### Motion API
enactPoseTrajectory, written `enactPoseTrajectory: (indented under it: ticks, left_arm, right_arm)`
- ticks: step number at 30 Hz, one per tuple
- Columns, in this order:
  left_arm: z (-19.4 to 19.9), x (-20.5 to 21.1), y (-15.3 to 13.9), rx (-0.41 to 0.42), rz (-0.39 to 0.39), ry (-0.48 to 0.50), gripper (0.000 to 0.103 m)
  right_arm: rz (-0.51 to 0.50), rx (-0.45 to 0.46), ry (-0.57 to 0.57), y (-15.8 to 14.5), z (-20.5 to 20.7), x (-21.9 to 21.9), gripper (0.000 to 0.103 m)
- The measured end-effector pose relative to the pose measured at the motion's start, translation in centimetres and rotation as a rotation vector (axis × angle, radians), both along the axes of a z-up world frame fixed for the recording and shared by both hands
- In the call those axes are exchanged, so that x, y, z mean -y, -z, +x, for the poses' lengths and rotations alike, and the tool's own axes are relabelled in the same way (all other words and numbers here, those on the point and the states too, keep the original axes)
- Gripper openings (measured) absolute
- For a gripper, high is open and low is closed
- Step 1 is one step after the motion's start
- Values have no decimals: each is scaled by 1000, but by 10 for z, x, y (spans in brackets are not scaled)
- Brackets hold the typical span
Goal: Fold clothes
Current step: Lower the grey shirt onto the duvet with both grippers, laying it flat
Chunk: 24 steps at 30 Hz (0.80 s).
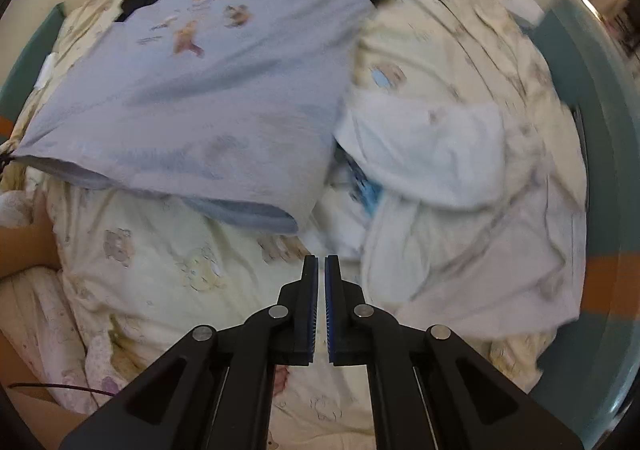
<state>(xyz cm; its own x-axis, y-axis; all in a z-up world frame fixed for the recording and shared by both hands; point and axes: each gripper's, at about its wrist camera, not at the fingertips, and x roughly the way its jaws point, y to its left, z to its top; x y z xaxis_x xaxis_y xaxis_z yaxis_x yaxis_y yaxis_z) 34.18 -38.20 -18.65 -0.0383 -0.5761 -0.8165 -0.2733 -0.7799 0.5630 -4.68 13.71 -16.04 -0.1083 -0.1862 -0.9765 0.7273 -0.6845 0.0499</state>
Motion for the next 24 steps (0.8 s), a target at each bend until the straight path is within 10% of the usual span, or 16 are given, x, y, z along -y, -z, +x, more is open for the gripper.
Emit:
enactPoseTrajectory:
  ticks: [6,9,13,16,24]
  left_arm:
    - [7,27,32,106,-13,-132,31]
    - [5,40,22,69,127,-221,33]
    - [-25,64,16,-100,429,-503,77]
    - [-47,77,25,-177,670,-705,77]
    - [-71,87,69,-265,747,-849,77]
  right_arm:
    - [-97,55,88,14,0,-13,5]
    - [-102,18,64,9,0,0,6]
    - [-205,120,97,21,-12,17,25]
    - [-257,217,179,46,-26,20,35]
    - [-216,312,297,108,-49,32,47]
